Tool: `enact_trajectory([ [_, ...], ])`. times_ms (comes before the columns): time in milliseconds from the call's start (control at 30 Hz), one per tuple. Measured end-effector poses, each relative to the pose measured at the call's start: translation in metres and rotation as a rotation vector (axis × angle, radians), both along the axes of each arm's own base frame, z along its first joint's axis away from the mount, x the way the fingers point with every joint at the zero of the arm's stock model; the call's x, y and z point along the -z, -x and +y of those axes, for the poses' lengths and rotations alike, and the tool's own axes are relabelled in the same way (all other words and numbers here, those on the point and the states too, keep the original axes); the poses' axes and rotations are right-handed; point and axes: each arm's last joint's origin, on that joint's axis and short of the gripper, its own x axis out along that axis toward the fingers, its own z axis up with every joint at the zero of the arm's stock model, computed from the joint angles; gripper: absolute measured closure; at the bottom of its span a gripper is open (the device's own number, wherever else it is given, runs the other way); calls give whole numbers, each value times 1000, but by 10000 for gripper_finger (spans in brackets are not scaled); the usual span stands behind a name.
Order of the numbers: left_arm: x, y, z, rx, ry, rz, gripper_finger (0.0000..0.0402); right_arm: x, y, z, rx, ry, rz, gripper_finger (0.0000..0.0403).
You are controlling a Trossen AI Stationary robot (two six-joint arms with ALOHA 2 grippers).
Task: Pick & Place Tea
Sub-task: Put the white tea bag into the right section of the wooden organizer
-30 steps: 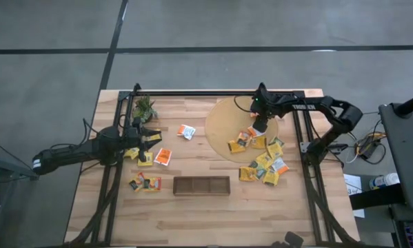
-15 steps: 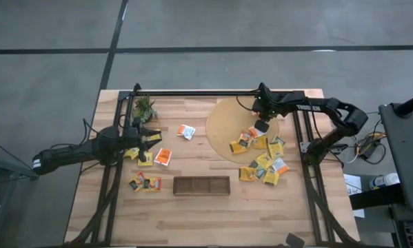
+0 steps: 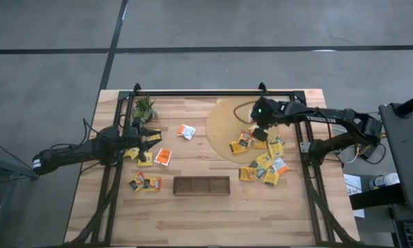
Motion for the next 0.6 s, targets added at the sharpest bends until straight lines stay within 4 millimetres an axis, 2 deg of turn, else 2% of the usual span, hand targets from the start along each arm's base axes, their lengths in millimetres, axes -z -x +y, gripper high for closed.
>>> enact_trajectory([
  [200, 0, 0, 0, 0, 0, 0, 255, -16, -1, 40, -21, 54, -35, 394],
  [333, 0, 0, 0, 0, 0, 0, 255, -25, 1, 59, 9, 79, -88, 394],
  [600, 0, 0, 0, 0, 0, 0, 255, -23, 2, 89, 122, 20, -130, 394],
])
